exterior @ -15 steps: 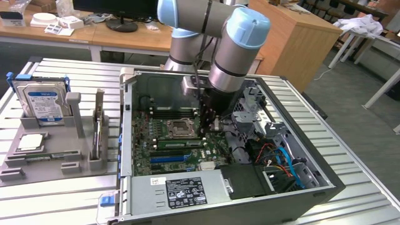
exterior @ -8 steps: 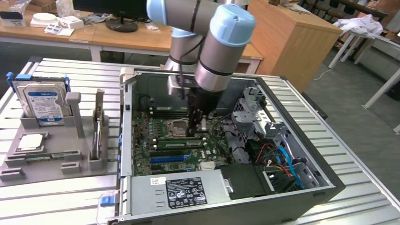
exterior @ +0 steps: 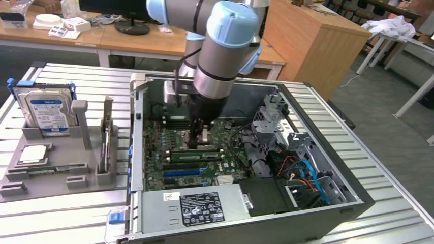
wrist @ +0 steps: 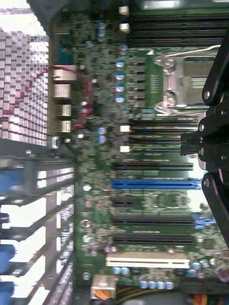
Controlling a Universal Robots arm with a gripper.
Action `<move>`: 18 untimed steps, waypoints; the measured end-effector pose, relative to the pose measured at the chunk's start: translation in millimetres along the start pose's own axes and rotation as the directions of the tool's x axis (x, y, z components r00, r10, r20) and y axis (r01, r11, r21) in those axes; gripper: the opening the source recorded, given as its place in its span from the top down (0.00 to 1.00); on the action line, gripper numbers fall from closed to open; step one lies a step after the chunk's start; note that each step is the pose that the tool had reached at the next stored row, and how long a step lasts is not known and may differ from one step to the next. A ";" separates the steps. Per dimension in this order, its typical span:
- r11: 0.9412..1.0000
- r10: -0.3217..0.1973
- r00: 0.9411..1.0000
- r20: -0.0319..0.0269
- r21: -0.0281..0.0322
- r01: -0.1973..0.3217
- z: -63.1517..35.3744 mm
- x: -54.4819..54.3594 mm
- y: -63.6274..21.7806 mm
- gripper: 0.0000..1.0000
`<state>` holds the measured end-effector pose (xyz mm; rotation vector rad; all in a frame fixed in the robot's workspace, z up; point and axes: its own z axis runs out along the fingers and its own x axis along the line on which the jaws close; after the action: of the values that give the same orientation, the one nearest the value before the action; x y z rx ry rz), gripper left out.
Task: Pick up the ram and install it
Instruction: 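Press down the ram until it locks into place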
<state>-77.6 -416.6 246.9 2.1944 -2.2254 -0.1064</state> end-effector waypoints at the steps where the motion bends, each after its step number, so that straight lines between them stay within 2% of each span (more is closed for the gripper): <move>1: 1.000 0.000 1.000 0.000 0.000 0.000 0.0 0.0 0.3 0.89; 4: 1.000 0.000 1.000 0.000 0.000 0.000 0.0 0.0 0.6 0.89; 10: 1.000 0.000 1.000 0.000 0.002 0.000 0.5 0.1 9.3 0.89; 18: 1.000 0.000 1.000 0.000 0.002 0.000 3.4 0.3 9.2 0.89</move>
<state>-87.0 -416.6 244.0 2.1956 -2.2260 -0.1043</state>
